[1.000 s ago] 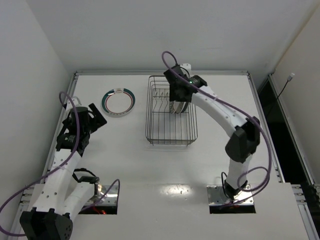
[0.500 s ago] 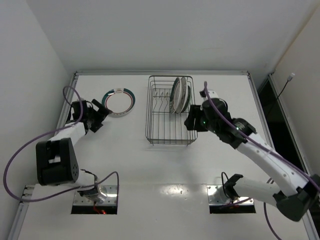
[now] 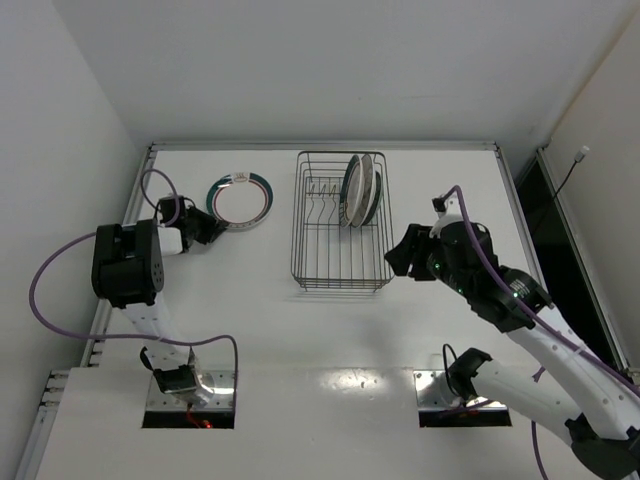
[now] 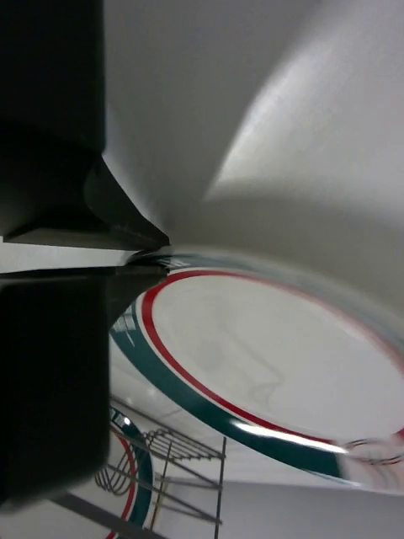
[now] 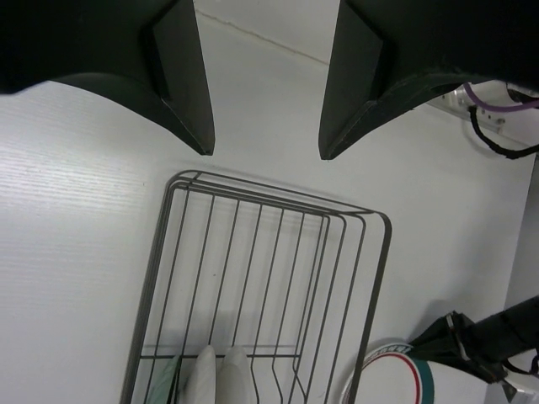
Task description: Load the plates into the dish rack
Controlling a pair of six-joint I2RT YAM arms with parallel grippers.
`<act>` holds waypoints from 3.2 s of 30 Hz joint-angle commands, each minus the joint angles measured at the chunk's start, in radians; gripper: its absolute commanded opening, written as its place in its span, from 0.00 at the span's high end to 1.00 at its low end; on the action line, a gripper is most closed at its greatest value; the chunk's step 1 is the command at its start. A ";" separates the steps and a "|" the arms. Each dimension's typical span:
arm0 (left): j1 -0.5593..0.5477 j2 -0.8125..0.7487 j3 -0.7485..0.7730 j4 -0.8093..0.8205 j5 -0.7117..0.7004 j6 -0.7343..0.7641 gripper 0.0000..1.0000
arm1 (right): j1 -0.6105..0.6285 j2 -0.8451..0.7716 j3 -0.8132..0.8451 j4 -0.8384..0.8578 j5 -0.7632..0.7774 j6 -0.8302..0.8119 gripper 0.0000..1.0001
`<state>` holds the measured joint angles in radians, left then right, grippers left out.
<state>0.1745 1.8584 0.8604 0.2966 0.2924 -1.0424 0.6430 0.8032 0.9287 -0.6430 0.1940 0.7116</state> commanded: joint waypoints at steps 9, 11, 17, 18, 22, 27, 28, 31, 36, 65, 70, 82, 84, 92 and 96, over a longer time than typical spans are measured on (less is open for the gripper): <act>0.008 -0.175 0.086 0.001 0.048 0.076 1.00 | -0.005 -0.052 0.024 -0.046 -0.008 0.011 0.51; 0.008 -0.273 0.100 -0.058 0.068 0.085 1.00 | -0.005 -0.052 0.033 -0.012 -0.028 0.002 0.48; 0.008 -0.678 0.094 -0.224 0.105 0.128 1.00 | -0.005 -0.052 -0.010 0.227 -0.163 0.005 0.30; 0.008 -0.724 0.051 -0.224 0.123 0.111 1.00 | -0.005 -0.052 -0.020 0.264 -0.203 0.017 0.28; -0.038 -0.931 -0.102 -0.211 0.232 0.001 1.00 | -0.014 0.016 -0.083 0.498 -0.339 0.017 0.09; -0.194 -1.105 -0.280 -0.155 0.255 -0.142 1.00 | -0.036 0.091 -0.171 0.762 -0.419 0.135 0.00; -0.220 -1.123 -0.296 -0.155 0.255 -0.152 1.00 | -0.051 0.108 -0.180 0.799 -0.456 0.152 0.00; -0.306 -1.159 -0.365 -0.079 0.235 -0.221 1.00 | -0.083 0.169 -0.202 0.933 -0.520 0.212 0.00; -0.400 -1.151 -0.364 0.001 0.211 -0.263 1.00 | -0.112 0.321 -0.202 1.054 -0.590 0.278 0.07; -0.429 -1.140 -0.155 -0.140 0.162 -0.177 1.00 | -0.263 0.128 -0.145 0.755 -0.570 0.129 0.26; -0.429 -1.150 -0.124 -0.140 0.171 -0.197 1.00 | -0.263 0.160 -0.229 0.865 -0.619 0.198 0.25; -0.543 -1.140 -0.207 -0.049 0.169 -0.266 1.00 | -0.263 0.306 -0.280 1.243 -0.786 0.394 0.84; -0.543 -1.131 -0.207 -0.101 0.169 -0.232 1.00 | -0.263 0.306 -0.249 1.186 -0.777 0.382 0.98; -0.497 -1.045 0.041 -0.719 -0.114 0.176 0.29 | -0.238 0.252 0.070 0.498 -0.175 0.099 1.00; -0.497 -1.033 0.121 -0.895 -0.426 0.295 0.25 | -0.154 0.348 0.253 0.288 0.126 0.011 1.00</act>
<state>-0.3302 0.8333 0.9173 -0.3935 0.1284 -0.9089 0.4316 1.1069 1.0363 -0.1814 0.0067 0.8352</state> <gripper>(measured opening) 0.749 0.066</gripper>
